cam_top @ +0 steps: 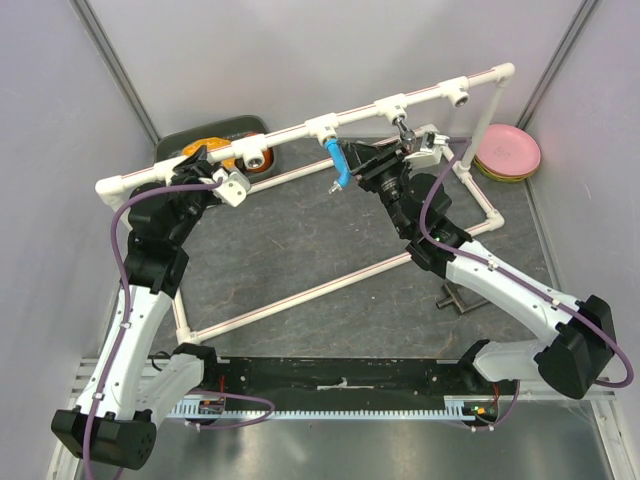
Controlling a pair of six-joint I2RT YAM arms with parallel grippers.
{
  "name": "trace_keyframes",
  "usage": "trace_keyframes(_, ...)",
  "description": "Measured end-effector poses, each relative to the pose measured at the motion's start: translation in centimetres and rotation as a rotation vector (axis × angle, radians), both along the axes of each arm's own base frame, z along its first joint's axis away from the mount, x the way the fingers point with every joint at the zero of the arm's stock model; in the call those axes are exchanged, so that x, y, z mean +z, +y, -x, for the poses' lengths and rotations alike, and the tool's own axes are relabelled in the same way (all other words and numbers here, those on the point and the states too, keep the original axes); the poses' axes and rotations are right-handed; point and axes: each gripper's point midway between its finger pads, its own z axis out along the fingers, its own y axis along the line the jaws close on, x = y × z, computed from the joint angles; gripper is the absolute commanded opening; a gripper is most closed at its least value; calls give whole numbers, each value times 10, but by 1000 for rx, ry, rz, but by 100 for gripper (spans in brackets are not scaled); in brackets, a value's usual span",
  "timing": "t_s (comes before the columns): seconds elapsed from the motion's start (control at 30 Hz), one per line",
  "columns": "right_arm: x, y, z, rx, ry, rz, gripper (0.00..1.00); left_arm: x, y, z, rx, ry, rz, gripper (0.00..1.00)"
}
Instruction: Install the water faucets
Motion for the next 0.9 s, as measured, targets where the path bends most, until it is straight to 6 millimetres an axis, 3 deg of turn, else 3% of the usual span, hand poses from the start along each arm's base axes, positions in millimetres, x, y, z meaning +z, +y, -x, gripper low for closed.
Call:
trace_keyframes(0.23, -8, -5, -4, 21, 129, -299, 0, 1, -1, 0, -4, -1, 3, 2)
trace_keyframes(0.3, -9, -5, -5, 32, 159, -378, 4, 1, -1, 0, -3, -2, 3, 2)
trace_keyframes(0.4, -10, -5, -6, 43, 175, -436, 24, 1, 0, 0, -1, -2, 3, 2)
trace_keyframes(0.43, -9, -5, -6, 43, 170, -431, 37, 1, 0, -1, -1, -2, 3, 2)
trace_keyframes(0.47, -9, -5, -6, 42, 165, -422, 44, 1, 0, -1, -2, -2, 3, 2)
trace_keyframes(0.5, -9, -5, -6, 40, 159, -412, 59, 1, 0, -1, -1, -2, 3, 2)
trace_keyframes(0.6, -7, -12, -5, 9, 128, -337, 78, 2, 1, -1, 6, -7, 4, 2)
trace_keyframes(0.7, 1, -38, -4, -67, 80, -240, 86, 4, 3, -3, 11, -14, 4, 2)
trace_keyframes(0.9, 46, -74, 22, -149, -73, 21, 97, 3, 3, -3, 11, -12, 4, 2)
